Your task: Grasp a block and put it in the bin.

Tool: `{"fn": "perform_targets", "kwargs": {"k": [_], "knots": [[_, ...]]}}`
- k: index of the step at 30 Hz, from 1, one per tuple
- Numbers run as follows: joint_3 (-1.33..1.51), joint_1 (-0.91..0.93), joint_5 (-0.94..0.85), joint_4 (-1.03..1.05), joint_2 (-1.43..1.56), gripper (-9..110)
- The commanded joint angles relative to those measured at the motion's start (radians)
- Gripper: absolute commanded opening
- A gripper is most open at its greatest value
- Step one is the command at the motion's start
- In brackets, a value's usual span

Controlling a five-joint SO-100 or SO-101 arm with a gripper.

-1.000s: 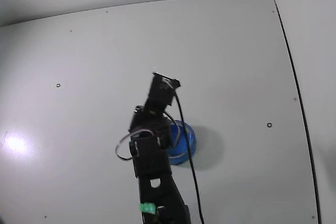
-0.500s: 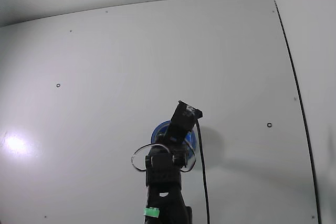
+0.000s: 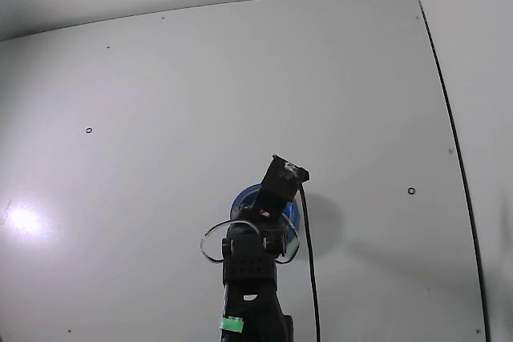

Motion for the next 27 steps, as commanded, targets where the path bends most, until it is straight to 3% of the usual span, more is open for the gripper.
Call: {"fn": "perform_targets", "kwargs": {"k": [1,9,18,27], "knots": [[-0.028,0.008,0.005,-0.012,0.043,21],[-0.029,0.009,0.089,-0.006,0.247,-1],[-0.018,0.014,0.6,-0.008,0.834,3],[0.133,0.032,0.867,-0.002,0.703,3]]}}
